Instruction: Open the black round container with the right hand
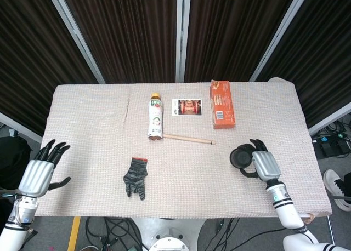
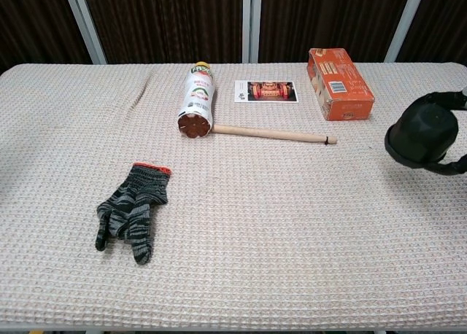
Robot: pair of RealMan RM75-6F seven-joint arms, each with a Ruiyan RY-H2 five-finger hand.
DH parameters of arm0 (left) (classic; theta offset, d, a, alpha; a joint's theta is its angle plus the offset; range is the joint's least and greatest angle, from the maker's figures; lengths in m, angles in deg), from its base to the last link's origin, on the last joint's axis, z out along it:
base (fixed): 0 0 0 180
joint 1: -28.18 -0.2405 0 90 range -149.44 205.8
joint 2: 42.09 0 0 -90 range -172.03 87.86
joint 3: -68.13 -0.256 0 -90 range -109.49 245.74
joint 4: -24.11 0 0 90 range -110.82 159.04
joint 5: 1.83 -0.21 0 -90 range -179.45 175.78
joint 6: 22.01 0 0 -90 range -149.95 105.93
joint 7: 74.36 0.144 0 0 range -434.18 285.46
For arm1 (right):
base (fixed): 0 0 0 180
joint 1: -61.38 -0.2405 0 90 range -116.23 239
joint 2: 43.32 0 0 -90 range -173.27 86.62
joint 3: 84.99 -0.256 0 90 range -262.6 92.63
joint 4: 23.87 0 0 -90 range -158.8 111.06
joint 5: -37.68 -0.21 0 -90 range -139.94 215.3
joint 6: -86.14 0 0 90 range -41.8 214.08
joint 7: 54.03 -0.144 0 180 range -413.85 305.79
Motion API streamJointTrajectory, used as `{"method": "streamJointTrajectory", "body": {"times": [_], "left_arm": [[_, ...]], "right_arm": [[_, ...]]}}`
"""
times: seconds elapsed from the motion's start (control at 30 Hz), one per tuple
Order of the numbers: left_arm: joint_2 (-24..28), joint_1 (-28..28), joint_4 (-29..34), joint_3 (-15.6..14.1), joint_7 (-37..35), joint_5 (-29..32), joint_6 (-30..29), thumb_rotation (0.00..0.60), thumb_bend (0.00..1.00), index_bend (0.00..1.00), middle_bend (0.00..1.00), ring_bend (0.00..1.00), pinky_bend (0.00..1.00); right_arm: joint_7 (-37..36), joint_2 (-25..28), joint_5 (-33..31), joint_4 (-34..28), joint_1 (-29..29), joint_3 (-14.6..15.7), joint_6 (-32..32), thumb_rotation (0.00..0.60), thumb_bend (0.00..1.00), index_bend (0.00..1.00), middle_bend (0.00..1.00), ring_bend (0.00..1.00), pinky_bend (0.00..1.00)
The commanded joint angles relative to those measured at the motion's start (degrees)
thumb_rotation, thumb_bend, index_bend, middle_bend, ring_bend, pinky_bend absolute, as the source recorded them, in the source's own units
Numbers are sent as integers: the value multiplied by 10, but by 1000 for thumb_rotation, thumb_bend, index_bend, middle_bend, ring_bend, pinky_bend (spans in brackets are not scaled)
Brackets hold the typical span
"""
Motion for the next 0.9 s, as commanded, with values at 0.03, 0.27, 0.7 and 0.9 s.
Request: {"method": "streamJointTrajectory", "body": {"times": [0.03,0.27,0.7,0.9], "left_arm": [[-1,1,1,1,1,-1,-1,600,126,138,108,0,172],[-7,4,-4,-1,1,-1,6,600,125,138,108,0,172],[-3,1,-2,-4,-4,1,7,600,126,138,108,0,172],[-9,4,-7,-5,-8,-1,13,600,126,138,108,0,172]], "right_arm": [[-18,10,107,-73,10,-25,-199,600,293,465,466,77,0],[-22,30,214,-99,47,-34,-350,600,287,468,477,77,0],[55,-54,20,81,10,15,-87,600,289,467,480,80,0],[46,9,-11,7,16,-6,-83,600,290,466,481,82,0]]}}
